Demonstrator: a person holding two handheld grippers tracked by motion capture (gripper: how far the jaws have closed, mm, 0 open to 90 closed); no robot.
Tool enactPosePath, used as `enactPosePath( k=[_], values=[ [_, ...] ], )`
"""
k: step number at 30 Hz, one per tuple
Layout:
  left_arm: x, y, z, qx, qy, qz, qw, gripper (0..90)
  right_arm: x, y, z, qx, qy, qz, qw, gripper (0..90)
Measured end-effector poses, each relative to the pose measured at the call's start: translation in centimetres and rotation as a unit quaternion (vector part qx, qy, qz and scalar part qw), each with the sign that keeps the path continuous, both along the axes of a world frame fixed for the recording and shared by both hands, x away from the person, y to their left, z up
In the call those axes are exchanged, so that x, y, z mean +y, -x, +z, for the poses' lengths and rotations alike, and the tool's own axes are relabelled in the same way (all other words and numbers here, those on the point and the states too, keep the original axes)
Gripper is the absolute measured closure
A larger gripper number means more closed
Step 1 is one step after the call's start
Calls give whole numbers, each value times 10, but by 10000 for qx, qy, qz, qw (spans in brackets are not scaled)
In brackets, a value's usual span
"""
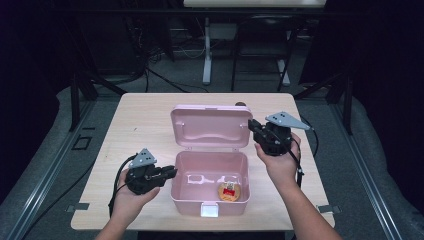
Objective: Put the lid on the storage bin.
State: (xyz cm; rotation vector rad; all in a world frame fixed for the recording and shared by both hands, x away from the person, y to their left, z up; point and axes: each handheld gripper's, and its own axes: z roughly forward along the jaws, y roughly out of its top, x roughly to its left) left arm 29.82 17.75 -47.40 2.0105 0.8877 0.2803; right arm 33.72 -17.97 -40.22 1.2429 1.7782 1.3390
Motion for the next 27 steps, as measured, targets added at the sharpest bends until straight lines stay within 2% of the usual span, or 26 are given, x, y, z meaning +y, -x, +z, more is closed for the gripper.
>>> enactPosePath(
  k=[4,8,13,23,27],
  values=[
    [1,-1,-1,58,58,28,10000,773,1,6,-3,-196,46,22,9998,868],
    [1,-3,0,89,76,9,9999,759,-1,3,-4,-156,-22,54,9999,869],
    [3,-7,9,-16,178,61,9998,764,-1,1,-3,-143,-15,76,9999,869],
    [11,-15,20,-96,348,214,9991,773,-1,-2,-4,-135,-59,100,9998,868],
    [11,-19,26,-125,288,213,9993,773,-1,-1,-4,-135,-61,122,9998,867]
  ],
)
